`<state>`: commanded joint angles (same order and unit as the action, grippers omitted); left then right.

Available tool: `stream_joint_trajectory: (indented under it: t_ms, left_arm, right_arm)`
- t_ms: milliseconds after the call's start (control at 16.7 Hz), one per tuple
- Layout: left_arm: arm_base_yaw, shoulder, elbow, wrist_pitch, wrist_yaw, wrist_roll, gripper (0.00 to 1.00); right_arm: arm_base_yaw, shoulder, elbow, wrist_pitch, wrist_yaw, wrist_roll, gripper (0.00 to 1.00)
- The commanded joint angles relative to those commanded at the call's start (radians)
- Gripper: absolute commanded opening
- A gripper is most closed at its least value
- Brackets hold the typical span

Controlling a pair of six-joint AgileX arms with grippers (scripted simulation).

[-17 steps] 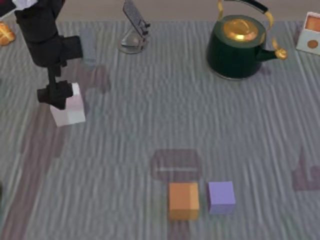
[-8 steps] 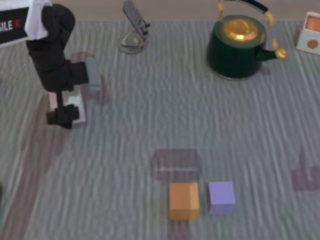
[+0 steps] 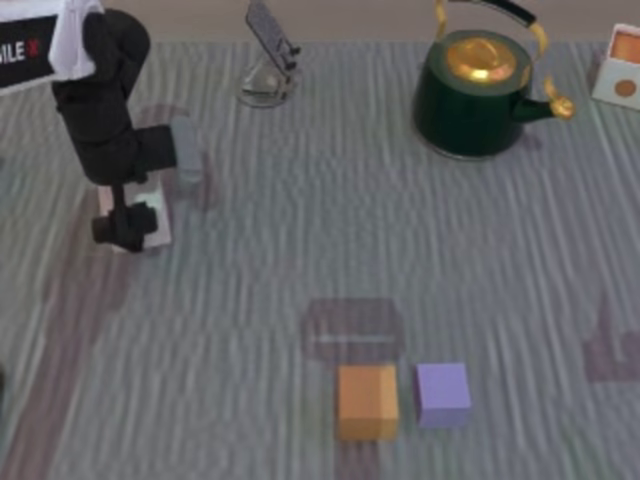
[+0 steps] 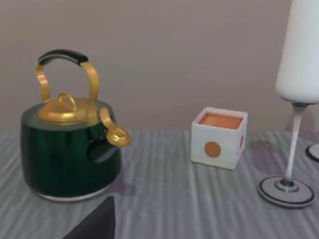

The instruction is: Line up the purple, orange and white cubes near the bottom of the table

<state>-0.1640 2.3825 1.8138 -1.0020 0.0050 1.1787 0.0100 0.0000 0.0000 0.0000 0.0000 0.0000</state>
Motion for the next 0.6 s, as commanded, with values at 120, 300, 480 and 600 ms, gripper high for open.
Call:
stream_joint_trajectory:
  t_ms: [120, 300, 480, 600]
  left_arm:
    - [0.0, 0.0, 0.0, 0.0, 0.0, 0.0, 0.32]
    - [0.0, 0.0, 0.0, 0.0, 0.0, 0.0, 0.1]
    - [0.0, 0.0, 0.0, 0.0, 0.0, 0.0, 0.0]
    - [0.0, 0.0, 0.0, 0.0, 0.0, 0.0, 0.0]
  right_arm:
    - [0.0, 0.0, 0.0, 0.0, 0.0, 0.0, 1.0]
    - [0.0, 0.0, 0.0, 0.0, 0.0, 0.0, 1.0]
    - [0.0, 0.0, 0.0, 0.0, 0.0, 0.0, 1.0]
    - [0.0, 0.0, 0.0, 0.0, 0.0, 0.0, 1.0]
